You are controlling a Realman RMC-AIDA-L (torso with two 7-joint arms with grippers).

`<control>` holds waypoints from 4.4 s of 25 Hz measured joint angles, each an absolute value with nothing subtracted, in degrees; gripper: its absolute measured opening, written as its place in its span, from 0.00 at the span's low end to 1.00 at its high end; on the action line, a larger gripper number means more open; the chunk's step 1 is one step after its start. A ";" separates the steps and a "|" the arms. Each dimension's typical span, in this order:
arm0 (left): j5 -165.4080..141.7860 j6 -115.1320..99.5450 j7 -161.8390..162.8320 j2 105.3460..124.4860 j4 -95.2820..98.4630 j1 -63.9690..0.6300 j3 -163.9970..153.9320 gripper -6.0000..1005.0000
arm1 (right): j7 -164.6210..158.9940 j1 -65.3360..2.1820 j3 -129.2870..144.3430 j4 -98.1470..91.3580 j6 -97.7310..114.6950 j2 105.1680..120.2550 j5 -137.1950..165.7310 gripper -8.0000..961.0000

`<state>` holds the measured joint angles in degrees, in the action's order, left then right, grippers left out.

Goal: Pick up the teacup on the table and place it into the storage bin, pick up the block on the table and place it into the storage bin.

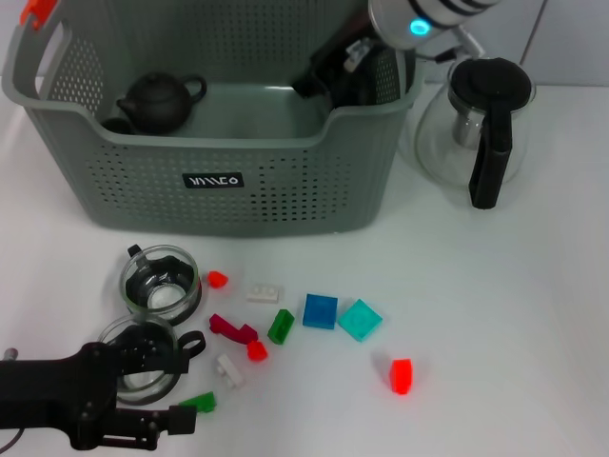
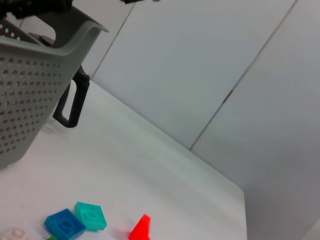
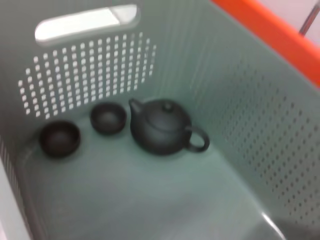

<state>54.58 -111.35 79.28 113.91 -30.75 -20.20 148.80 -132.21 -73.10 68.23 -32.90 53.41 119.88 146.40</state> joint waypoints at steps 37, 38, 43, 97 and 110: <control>54.79 -112.08 88.87 110.71 -32.24 -22.90 150.79 0.87 | -127.08 -46.06 66.14 -75.90 97.17 119.67 110.73 0.87; 54.73 -112.09 89.93 110.41 -32.48 -23.39 150.56 0.87 | -126.95 -45.41 65.89 -75.91 98.51 119.42 110.62 0.88; 54.19 -112.24 93.53 108.62 -33.65 -26.19 149.73 0.88 | -125.85 -42.92 64.79 -75.46 101.25 117.63 111.63 0.92; 27.11 -103.63 138.11 114.49 -64.68 -39.09 136.48 0.87 | -122.16 -46.06 58.44 -65.41 99.32 116.48 116.71 0.93; 30.15 -109.70 123.68 117.68 -74.38 -35.06 136.72 0.87 | -120.41 -46.58 55.41 -62.91 99.31 115.84 116.73 0.93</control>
